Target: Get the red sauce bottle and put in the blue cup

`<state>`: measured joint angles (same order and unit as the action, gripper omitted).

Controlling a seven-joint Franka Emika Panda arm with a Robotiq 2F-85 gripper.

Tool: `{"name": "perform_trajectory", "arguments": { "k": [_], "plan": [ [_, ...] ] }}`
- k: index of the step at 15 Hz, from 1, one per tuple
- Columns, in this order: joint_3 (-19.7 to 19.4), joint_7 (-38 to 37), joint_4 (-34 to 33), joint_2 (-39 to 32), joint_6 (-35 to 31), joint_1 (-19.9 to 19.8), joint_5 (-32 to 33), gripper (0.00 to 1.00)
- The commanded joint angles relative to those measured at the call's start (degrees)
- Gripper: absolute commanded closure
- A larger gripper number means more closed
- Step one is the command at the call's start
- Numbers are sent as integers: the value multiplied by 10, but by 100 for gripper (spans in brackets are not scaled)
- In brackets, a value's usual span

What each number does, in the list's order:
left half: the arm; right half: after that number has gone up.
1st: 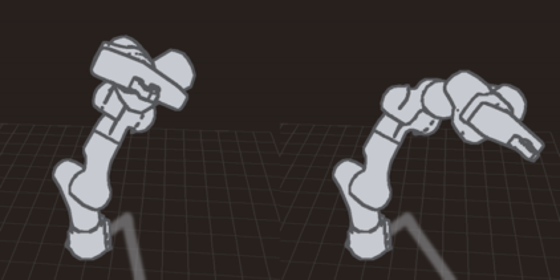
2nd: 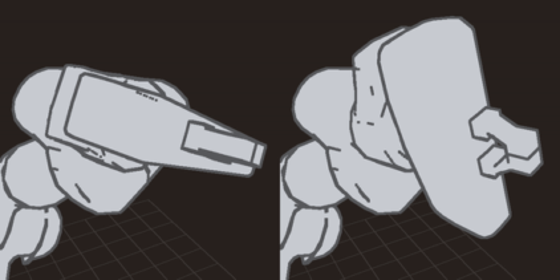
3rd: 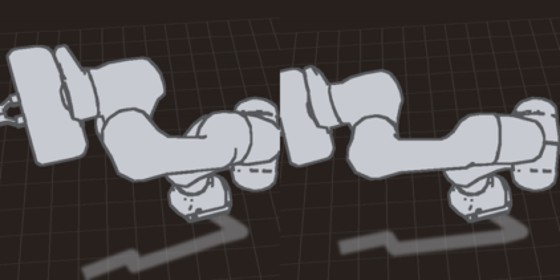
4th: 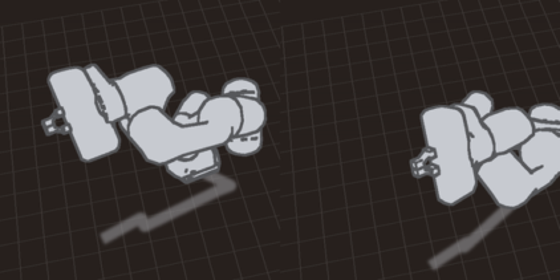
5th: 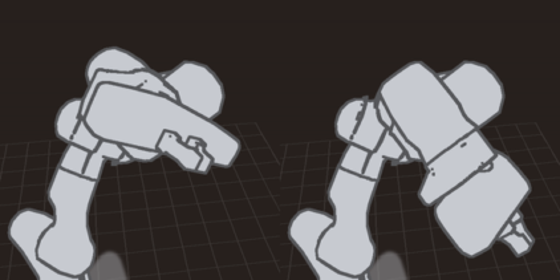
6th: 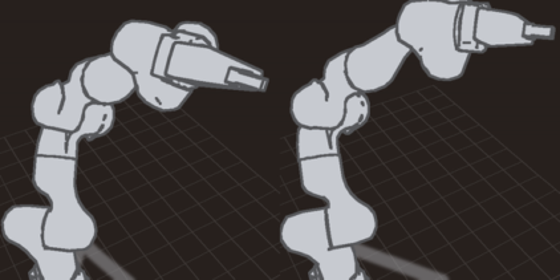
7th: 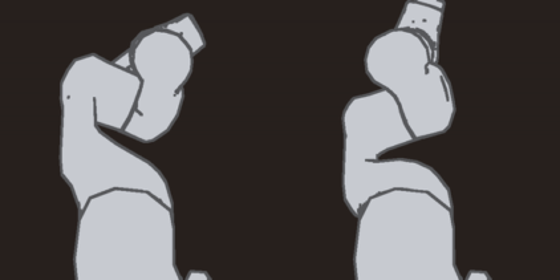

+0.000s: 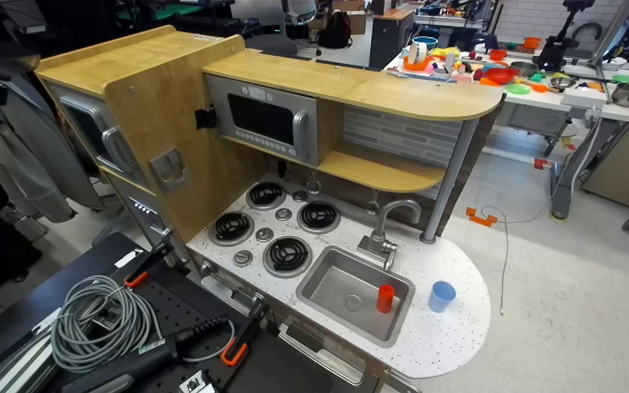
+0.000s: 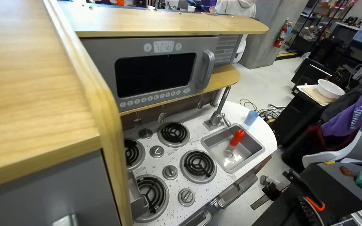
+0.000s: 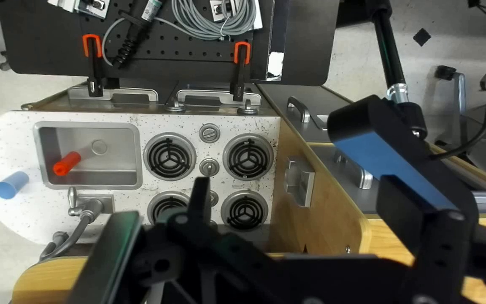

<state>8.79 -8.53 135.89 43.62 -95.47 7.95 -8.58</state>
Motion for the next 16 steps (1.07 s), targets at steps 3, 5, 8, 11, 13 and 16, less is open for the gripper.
{"name": "perform_trajectory", "arguments": {
  "k": [3,5,8,11,13,16],
  "plan": [
    [3,3,-2,0,2,-5,-2,0],
    [3,3,-2,0,2,-5,-2,0],
    [1,-2,-8,-14,-12,-19,8,0],
    [-7,0,-10,-32,-40,-39,20,0],
    [-14,-1,-15,-54,-65,-56,30,0],
    [-32,-6,-32,-97,-93,-81,46,0]
  ]
}}
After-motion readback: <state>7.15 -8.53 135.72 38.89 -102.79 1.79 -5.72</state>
